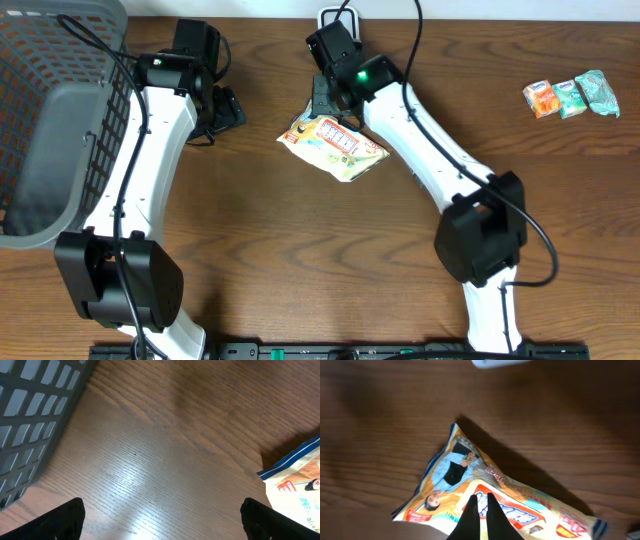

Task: Scan the item barcode
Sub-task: 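Lift the snack bag toward the scanner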

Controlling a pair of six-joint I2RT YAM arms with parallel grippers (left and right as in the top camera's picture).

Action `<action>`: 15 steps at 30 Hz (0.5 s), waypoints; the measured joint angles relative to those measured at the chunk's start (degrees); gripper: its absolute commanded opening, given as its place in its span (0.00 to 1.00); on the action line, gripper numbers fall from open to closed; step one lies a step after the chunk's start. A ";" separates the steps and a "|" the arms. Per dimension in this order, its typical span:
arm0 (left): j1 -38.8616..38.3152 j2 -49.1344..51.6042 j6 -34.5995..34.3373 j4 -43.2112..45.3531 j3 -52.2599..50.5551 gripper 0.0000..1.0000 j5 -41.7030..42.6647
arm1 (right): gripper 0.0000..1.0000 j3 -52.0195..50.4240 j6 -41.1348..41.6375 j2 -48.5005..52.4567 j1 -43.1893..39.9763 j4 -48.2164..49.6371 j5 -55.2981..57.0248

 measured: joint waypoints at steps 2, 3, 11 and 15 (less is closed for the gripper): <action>0.00 0.00 0.00 0.00 0.00 0.98 0.00 | 0.01 0.00 0.55 2.56 0.00 0.35 -0.96; 0.00 0.00 0.00 -0.02 0.00 0.98 0.02 | 0.01 0.00 0.68 3.69 0.00 0.81 -1.33; 0.00 0.00 0.00 0.00 0.00 0.98 0.02 | 0.01 0.04 0.46 10.91 0.17 -1.57 -3.98; 0.00 0.00 0.00 -0.02 0.00 0.98 0.02 | 0.03 -0.11 -1.97 7.28 -0.13 -8.39 -5.46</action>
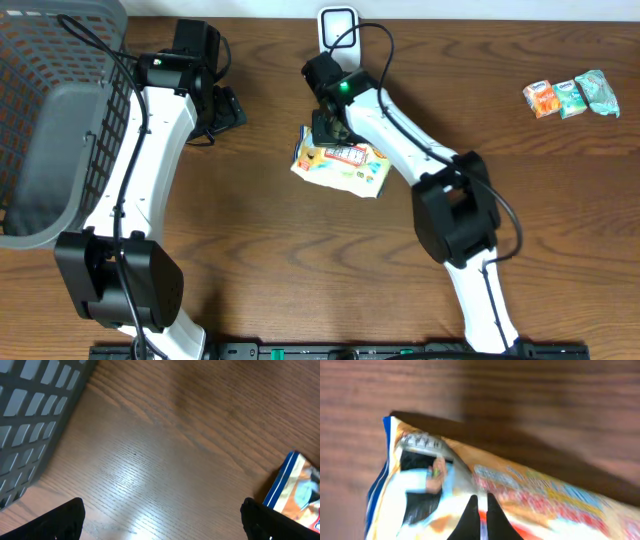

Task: Scan the item barcode

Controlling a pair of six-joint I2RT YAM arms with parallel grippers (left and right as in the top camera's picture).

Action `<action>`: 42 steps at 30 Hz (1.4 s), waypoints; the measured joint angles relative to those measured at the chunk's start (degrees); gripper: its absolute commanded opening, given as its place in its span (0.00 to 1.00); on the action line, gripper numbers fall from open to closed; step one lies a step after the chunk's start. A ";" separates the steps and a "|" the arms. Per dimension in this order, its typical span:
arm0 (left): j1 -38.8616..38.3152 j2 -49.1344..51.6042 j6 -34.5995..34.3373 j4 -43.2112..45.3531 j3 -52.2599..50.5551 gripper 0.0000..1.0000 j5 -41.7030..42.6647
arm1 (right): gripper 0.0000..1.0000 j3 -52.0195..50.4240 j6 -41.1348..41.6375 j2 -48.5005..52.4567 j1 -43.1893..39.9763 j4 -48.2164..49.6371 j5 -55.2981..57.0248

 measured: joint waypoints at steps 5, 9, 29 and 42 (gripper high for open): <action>0.00 0.00 0.00 0.02 0.00 0.98 0.00 | 0.02 -0.04 -2.91 -11.98 0.00 -6.88 -0.39; 0.00 0.00 0.00 0.00 0.00 0.98 0.00 | 0.01 0.22 -3.52 -15.21 0.48 -11.28 -0.35; 0.00 0.00 0.00 0.00 0.00 0.98 0.00 | 0.06 -12.28 -5.38 -8.68 -1.68 -14.88 5.16; 0.00 0.00 0.00 0.00 0.00 0.98 0.00 | 0.04 -12.63 -6.10 -13.94 -1.95 3.17 -0.79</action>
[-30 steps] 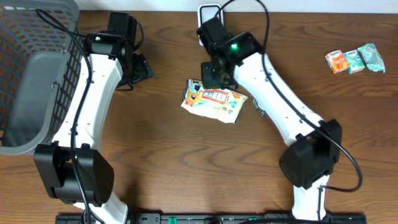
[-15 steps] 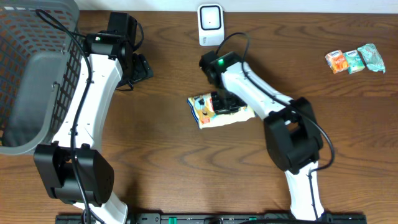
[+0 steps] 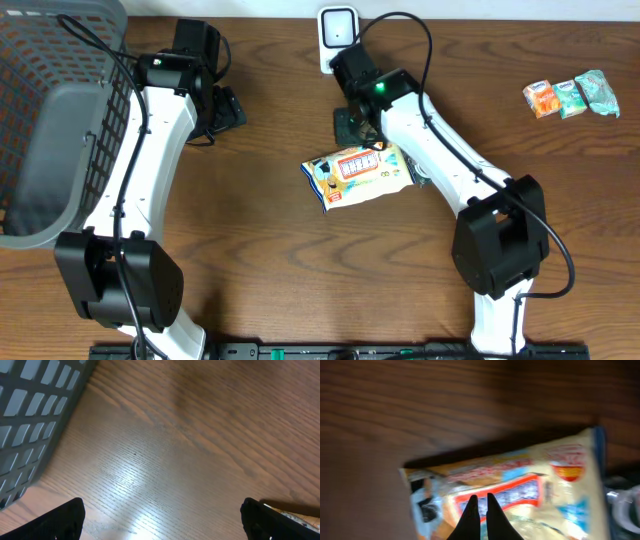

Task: Scan the item barcode

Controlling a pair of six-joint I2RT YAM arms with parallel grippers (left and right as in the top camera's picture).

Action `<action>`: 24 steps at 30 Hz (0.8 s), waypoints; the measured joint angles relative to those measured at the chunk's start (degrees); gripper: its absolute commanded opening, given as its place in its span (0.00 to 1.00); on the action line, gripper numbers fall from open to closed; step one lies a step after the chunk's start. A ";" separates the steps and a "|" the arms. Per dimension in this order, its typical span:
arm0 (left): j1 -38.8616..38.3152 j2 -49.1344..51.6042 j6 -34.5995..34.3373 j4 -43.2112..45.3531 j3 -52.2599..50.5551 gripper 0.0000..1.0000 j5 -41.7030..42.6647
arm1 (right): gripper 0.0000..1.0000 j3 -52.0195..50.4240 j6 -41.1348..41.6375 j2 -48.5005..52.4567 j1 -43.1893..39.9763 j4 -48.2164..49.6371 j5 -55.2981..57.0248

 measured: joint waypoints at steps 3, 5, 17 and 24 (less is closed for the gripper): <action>0.00 0.00 0.00 0.00 0.00 0.98 0.00 | 0.08 -2.71 -0.09 0.26 2.03 2.45 -1.99; 0.00 0.00 0.00 0.00 0.00 0.98 0.00 | 0.04 -6.36 -0.15 1.01 3.85 4.76 -2.91; 0.00 0.00 0.00 0.00 0.00 0.98 0.00 | 0.21 2.23 -3.85 2.54 3.80 -14.12 -2.89; 0.00 0.00 0.02 0.00 0.00 0.98 0.00 | 0.29 8.66 -5.75 1.77 2.82 -14.08 8.00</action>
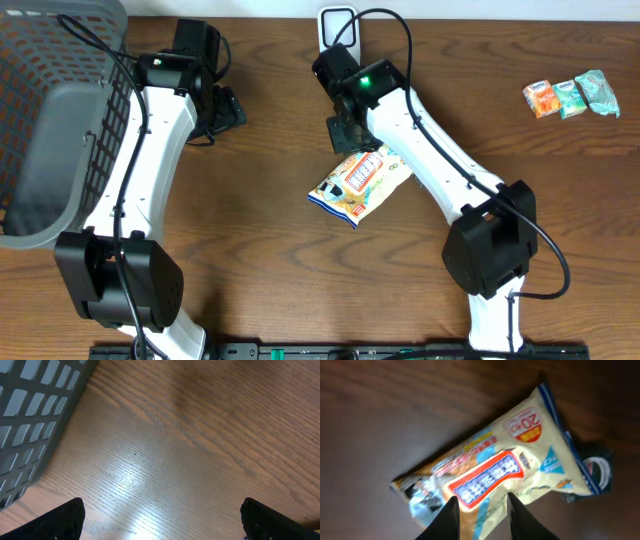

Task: Scan the item barcode

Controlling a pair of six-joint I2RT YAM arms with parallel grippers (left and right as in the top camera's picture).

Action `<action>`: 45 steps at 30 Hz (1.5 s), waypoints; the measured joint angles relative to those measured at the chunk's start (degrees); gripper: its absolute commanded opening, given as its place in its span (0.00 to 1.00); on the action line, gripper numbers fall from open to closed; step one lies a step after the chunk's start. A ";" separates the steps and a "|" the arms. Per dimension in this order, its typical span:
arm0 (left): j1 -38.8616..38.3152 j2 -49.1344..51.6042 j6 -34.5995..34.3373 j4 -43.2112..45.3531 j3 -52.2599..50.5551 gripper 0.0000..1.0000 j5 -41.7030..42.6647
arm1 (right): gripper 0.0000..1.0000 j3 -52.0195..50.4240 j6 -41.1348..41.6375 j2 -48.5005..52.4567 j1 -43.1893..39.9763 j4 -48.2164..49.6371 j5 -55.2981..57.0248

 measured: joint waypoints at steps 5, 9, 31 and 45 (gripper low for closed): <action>0.00 0.00 0.00 0.02 0.00 0.98 0.00 | 0.32 -10.73 0.17 0.04 -1.40 14.16 2.36; 0.00 0.00 -0.02 -0.02 0.00 0.98 0.00 | 0.34 -18.69 2.16 0.44 -2.60 18.80 2.60; 0.00 0.00 -0.02 0.00 0.00 0.98 0.00 | 0.37 -17.79 1.79 0.68 2.43 -6.95 -7.78; 0.00 0.00 -0.02 0.02 0.00 0.98 0.00 | 0.41 -16.90 1.88 0.35 4.94 20.59 -30.27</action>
